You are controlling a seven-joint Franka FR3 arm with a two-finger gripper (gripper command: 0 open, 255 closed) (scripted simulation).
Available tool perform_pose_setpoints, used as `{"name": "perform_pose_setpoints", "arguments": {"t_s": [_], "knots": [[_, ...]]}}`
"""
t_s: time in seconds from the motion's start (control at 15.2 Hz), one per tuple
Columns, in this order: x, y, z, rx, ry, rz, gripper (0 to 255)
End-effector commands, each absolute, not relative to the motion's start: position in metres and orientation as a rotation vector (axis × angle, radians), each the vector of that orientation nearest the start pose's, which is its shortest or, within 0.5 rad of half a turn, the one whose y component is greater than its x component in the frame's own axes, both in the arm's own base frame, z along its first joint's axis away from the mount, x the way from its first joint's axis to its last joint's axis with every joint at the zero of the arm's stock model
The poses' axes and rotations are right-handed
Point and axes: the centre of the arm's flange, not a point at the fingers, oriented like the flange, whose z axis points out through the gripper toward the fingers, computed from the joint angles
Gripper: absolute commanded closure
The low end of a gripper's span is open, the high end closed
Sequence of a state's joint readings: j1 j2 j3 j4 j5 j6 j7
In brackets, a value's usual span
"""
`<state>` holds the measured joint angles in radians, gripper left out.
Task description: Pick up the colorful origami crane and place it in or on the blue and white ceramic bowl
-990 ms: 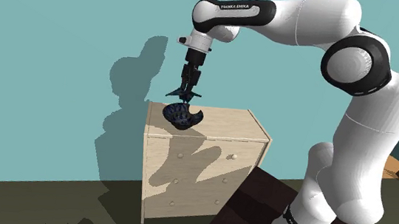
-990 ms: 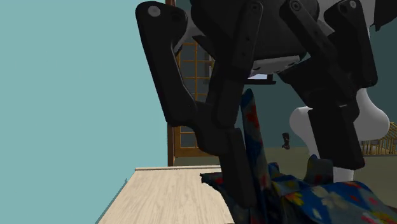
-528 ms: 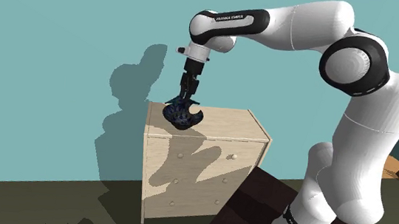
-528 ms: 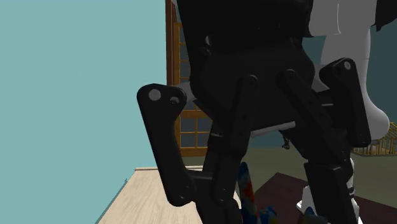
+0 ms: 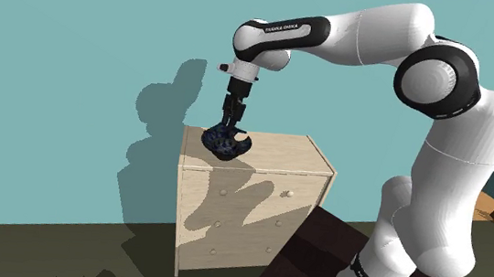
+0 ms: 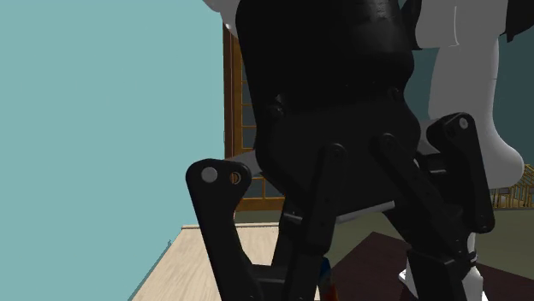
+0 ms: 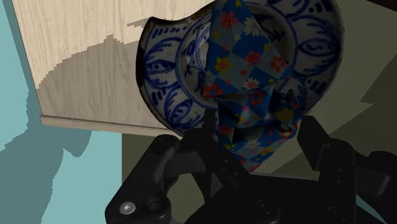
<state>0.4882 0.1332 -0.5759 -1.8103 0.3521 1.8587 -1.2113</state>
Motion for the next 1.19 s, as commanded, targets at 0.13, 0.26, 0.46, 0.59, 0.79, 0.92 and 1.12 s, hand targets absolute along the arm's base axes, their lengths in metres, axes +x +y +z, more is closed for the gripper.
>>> {"name": "perform_pose_setpoints", "arguments": {"t_s": [0.13, 0.26, 0.46, 0.59, 0.79, 0.92, 1.12], "knots": [[0.590, -0.012, 0.473, -2.529, -1.405, -0.162, 0], [0.590, -0.012, 0.473, -2.529, -1.405, -0.162, 0], [0.590, -0.012, 0.473, -2.529, -1.405, -0.162, 0], [0.591, -0.019, 0.498, -2.529, -1.405, -0.162, 0], [0.591, -0.026, 0.521, -2.529, -1.405, -0.162, 0], [0.591, -0.026, 0.521, -2.529, -1.405, -0.162, 0], [0.591, -0.026, 0.521, -2.529, -1.405, -0.162, 0]]}}
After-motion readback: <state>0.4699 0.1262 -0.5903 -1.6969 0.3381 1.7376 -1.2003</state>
